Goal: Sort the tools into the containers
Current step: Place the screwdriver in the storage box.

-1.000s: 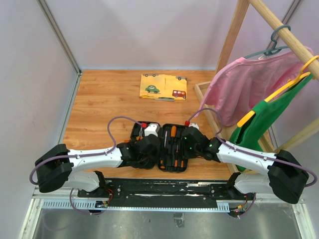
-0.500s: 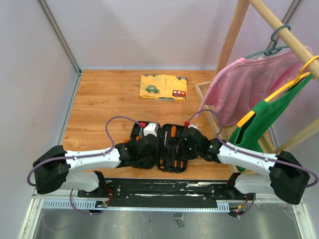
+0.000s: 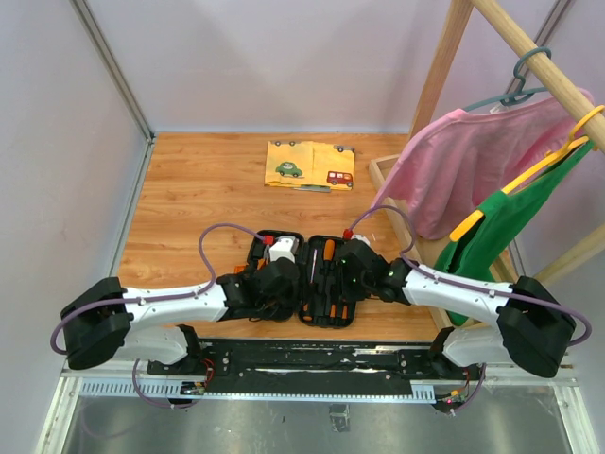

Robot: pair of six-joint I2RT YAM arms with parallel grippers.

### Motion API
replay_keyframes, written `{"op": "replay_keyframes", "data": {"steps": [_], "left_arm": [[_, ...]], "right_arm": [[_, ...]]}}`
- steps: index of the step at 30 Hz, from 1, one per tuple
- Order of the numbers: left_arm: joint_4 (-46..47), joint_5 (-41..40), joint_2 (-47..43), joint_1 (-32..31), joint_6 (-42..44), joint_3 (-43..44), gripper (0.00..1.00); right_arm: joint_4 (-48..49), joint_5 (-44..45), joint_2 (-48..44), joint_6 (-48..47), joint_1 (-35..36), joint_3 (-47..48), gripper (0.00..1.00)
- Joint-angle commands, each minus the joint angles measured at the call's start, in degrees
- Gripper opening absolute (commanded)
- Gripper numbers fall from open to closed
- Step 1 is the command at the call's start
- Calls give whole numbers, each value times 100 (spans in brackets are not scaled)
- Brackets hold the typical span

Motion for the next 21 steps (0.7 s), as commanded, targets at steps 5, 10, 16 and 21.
{"op": "replay_keyframes", "data": {"steps": [5, 10, 16, 21], "left_arm": [[-2, -127, -225, -51, 1, -126, 55], [-10, -128, -236, -54, 18, -142, 55], [0, -122, -201, -54, 46, -134, 55], [-13, -174, -255, -59, 13, -176, 54]], "right_arm": [[-430, 490, 279, -102, 170, 374, 22], [-730, 683, 533, -151, 291, 580, 19], [-1310, 868, 912, -322, 422, 976, 8], [-1682, 885, 1322, -402, 538, 1151, 1]]}}
